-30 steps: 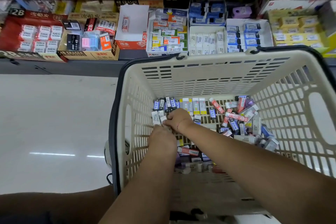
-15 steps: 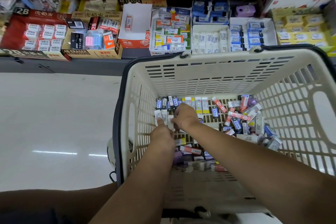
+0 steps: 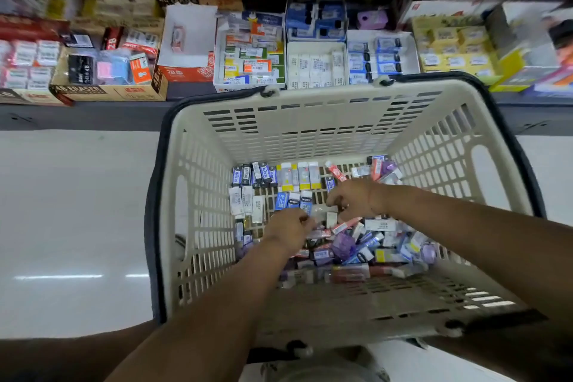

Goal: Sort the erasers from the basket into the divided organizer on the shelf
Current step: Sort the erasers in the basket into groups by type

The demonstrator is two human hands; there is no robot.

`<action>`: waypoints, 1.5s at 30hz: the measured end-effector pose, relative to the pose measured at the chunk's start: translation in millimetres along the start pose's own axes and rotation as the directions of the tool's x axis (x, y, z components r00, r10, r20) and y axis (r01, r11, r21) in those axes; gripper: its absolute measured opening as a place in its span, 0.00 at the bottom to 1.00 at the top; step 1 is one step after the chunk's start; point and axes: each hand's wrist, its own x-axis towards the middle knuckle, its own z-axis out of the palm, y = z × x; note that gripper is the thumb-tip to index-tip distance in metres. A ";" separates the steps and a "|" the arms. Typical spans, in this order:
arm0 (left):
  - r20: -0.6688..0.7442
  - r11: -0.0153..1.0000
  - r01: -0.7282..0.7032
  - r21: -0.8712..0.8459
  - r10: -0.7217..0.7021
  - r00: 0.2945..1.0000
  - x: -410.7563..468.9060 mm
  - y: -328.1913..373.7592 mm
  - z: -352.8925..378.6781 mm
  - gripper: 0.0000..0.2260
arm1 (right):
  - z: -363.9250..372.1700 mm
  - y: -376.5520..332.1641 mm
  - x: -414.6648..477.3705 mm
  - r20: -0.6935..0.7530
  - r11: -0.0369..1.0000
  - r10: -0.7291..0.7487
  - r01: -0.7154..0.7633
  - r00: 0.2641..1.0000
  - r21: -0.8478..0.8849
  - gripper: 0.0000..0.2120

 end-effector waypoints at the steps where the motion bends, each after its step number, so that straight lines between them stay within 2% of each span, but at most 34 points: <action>1: 0.036 0.999 -0.004 0.032 0.002 0.999 -0.5 -1.9 3.7 0.15 | 7.5 2.8 0.7 0.001 1.000 -0.004 0.004 1.000 -0.012 0.23; 4: 0.120 0.996 -0.027 0.085 0.017 0.993 -2.6 -4.1 11.3 0.11 | 21.2 4.9 6.3 -0.008 0.997 -0.025 0.024 1.000 -0.069 0.26; 6: 0.120 0.992 -0.025 0.128 0.010 0.993 -3.0 -3.3 12.0 0.08 | 24.6 5.5 6.1 -0.026 0.988 -0.050 0.046 0.998 -0.145 0.24; 8: 0.093 0.986 -0.030 0.166 0.014 0.996 -0.6 -4.4 11.8 0.09 | 26.4 7.5 4.4 -0.046 0.975 -0.065 0.053 0.997 -0.214 0.22; 14: -0.061 1.000 -0.025 -0.010 0.024 0.998 4.4 -2.2 7.5 0.08 | 32.6 10.7 -4.0 -0.155 0.920 -0.189 0.120 0.970 -0.372 0.17; 16: -0.150 0.989 -0.003 -0.149 -0.020 0.988 7.6 6.6 4.9 0.07 | 28.8 12.0 -7.1 -0.218 0.962 -0.171 0.116 0.961 -0.247 0.12; 18: -0.226 0.937 0.036 -0.348 -0.121 0.967 14.0 17.7 2.1 0.07 | 15.1 16.5 -7.8 -0.320 0.992 -0.033 0.071 0.947 0.107 0.06; 20: -0.241 0.858 0.060 -0.511 -0.210 0.948 24.7 28.7 3.2 0.04 | -5.1 24.0 -4.4 -0.442 0.879 0.169 0.068 0.881 0.472 0.05; 22: -0.230 0.782 0.068 -0.619 -0.264 0.937 36.0 40.5 8.1 0.05 | -22.9 31.7 -0.6 -0.528 0.795 0.331 0.071 0.782 0.603 0.04; 24: -0.223 0.714 0.055 -0.698 -0.289 0.931 47.0 51.0 14.4 0.07 | -27.6 35.0 5.8 -0.570 0.782 0.393 0.065 0.722 0.620 0.06; 27: -0.235 0.674 0.044 -0.738 -0.317 0.919 64.9 58.2 25.7 0.07 | -17.1 35.4 15.2 -0.605 0.807 0.387 0.061 0.696 0.587 0.07; 30: -0.244 0.661 0.050 -0.749 -0.345 0.907 79.8 57.0 36.7 0.05 | -6.7 36.2 19.8 -0.607 0.764 0.395 0.119 0.690 0.634 0.05; 32: -0.278 0.682 0.028 -0.730 -0.335 0.900 84.8 58.0 40.3 0.09 | -4.2 39.1 21.8 -0.601 0.757 0.392 0.127 0.697 0.641 0.04; 34: -0.295 0.702 0.019 -0.712 -0.323 0.899 86.6 61.0 41.9 0.10 | -2.8 43.9 24.7 -0.575 0.792 0.357 0.087 0.737 0.604 0.04; 37: -0.278 0.709 0.038 -0.704 -0.324 0.904 86.0 66.9 42.1 0.03 | -3.5 47.6 27.0 -0.529 0.855 0.326 -0.005 0.783 0.519 0.08; 40: -0.262 0.756 0.060 -0.652 -0.299 0.918 85.1 70.8 40.2 0.07 | -4.8 45.3 27.6 -0.539 0.874 0.353 -0.064 0.765 0.482 0.12; 43: -0.265 0.835 0.068 -0.546 -0.249 0.932 84.6 71.2 36.0 0.11 | 1.3 41.5 27.7 -0.565 0.872 0.385 -0.088 0.730 0.481 0.08; 45: -0.263 0.869 0.060 -0.490 -0.214 0.941 85.2 70.7 33.5 0.11 | 5.8 39.8 25.0 -0.570 0.902 0.339 -0.085 0.748 0.424 0.06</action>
